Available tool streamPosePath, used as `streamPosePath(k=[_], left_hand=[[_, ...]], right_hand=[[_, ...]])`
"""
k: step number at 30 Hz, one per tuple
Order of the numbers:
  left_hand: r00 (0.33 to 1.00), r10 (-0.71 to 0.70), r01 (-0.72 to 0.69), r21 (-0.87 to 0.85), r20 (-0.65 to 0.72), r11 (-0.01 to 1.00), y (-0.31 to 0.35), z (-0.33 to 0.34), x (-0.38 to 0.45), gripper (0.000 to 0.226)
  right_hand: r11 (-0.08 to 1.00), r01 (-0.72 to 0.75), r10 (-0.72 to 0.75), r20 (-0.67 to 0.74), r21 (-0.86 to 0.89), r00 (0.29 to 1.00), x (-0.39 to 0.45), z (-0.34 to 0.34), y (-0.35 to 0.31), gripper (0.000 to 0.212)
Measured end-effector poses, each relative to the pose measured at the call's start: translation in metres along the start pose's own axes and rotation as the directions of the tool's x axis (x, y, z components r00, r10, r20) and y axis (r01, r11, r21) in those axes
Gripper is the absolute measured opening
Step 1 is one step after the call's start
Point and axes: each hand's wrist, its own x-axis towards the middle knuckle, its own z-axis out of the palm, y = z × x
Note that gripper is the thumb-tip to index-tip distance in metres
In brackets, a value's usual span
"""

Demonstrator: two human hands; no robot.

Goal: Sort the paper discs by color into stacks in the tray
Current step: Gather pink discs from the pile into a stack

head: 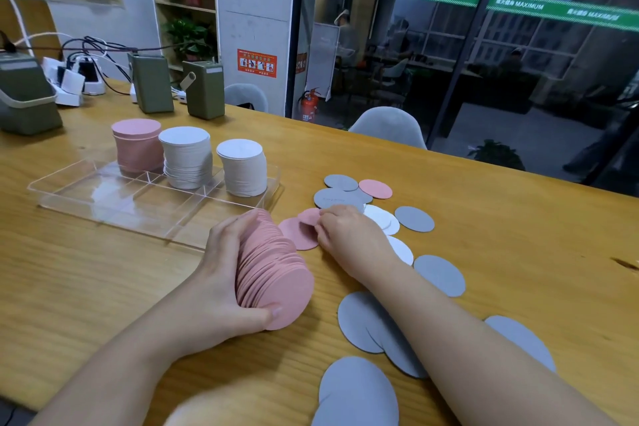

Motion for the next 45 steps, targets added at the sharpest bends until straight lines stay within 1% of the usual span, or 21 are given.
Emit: streamPosePath(k=[2, 4, 6, 8, 10, 13, 15, 17, 20, 22, 25, 31, 34, 37, 41, 43, 45], left_hand=[[1.0, -0.005, 0.005, 0.001, -0.005, 1.0, 0.001, 0.0, 0.001, 0.117], [1.0, -0.008, 0.008, 0.0, -0.003, 1.0, 0.001, 0.0, 0.001, 0.119], [1.0, -0.01, 0.01, -0.005, -0.005, 1.0, 0.001, 0.0, 0.001, 0.12], [1.0, -0.013, 0.013, -0.005, -0.005, 1.0, 0.0, 0.0, 0.001, 0.12], [1.0, -0.017, 0.017, 0.006, -0.005, 1.0, 0.0, 0.001, 0.0, 0.121], [1.0, 0.006, -0.006, 0.001, -0.002, 1.0, -0.002, 0.0, 0.0, 0.115], [0.999, 0.048, -0.048, -0.01, 0.006, 0.999, -0.003, 0.0, -0.001, 0.107], [0.998, 0.056, -0.056, -0.009, 0.012, 0.998, -0.004, 0.0, -0.001, 0.105], [0.999, 0.052, -0.052, -0.005, 0.011, 0.999, -0.004, 0.0, -0.001, 0.107], [0.999, 0.048, -0.048, -0.006, 0.013, 0.999, -0.005, 0.0, -0.001, 0.107], [0.999, 0.047, -0.047, -0.013, 0.018, 0.999, -0.006, 0.0, -0.001, 0.106], [0.999, 0.052, -0.052, -0.021, 0.014, 0.998, -0.006, 0.0, -0.001, 0.104], [0.999, 0.045, -0.044, -0.026, 0.014, 0.999, -0.007, 0.001, 0.0, 0.104], [0.999, 0.036, -0.036, -0.022, 0.01, 0.999, -0.008, 0.001, 0.0, 0.106], [0.999, 0.037, -0.037, -0.012, -0.002, 0.999, -0.005, 0.002, 0.0, 0.105], [1.0, 0.021, -0.021, -0.009, -0.006, 1.0, -0.004, 0.002, 0.0, 0.108], [1.0, 0.025, -0.026, -0.013, -0.01, 1.0, -0.003, 0.003, 0.0, 0.106]], right_hand=[[0.997, -0.009, 0.0, 0.125, 0.073, 0.992, 0.003, 0.0, -0.001, 0.027], [0.981, -0.05, 0.016, 0.182, 0.187, 0.983, 0.004, -0.002, 0.001, 0.031], [0.968, -0.093, 0.04, 0.218, 0.235, 0.975, 0.007, -0.004, 0.002, 0.04], [0.977, -0.091, 0.044, 0.237, 0.194, 0.971, 0.011, -0.007, 0.003, 0.049], [0.991, -0.064, 0.034, 0.247, 0.116, 0.968, 0.017, -0.009, 0.003, 0.054], [0.998, 0.041, -0.027, 0.257, -0.046, 0.966, 0.021, -0.008, 0.0, 0.053], [0.986, 0.098, -0.069, 0.211, -0.132, 0.975, 0.019, -0.005, -0.004, 0.047], [0.979, 0.109, -0.083, 0.151, -0.17, 0.985, 0.017, -0.003, -0.007, 0.036], [0.985, 0.08, -0.054, 0.167, -0.153, 0.985, 0.018, -0.002, -0.006, 0.025], [0.995, 0.036, -0.022, 0.149, -0.089, 0.989, 0.018, -0.001, -0.002, 0.025], [0.996, -0.056, 0.049, 0.107, 0.065, 0.993, 0.015, -0.003, 0.002, 0.026], [0.946, -0.113, 0.089, 0.093, 0.303, 0.992, -0.015, -0.018, 0.005, 0.015], [0.875, -0.131, 0.146, 0.004, 0.467, 0.989, -0.035, -0.029, 0.007, 0.013], [0.757, -0.101, 0.171, -0.047, 0.645, 0.984, -0.052, -0.044, 0.008, 0.021], [0.587, -0.047, 0.14, -0.044, 0.808, 0.989, -0.072, -0.057, 0.007, 0.032], [0.538, -0.043, 0.111, -0.02, 0.842, 0.994, -0.078, -0.057, 0.005, 0.035], [0.517, -0.058, 0.066, 0.028, 0.854, 0.997, -0.082, -0.056, 0.001, 0.032]])
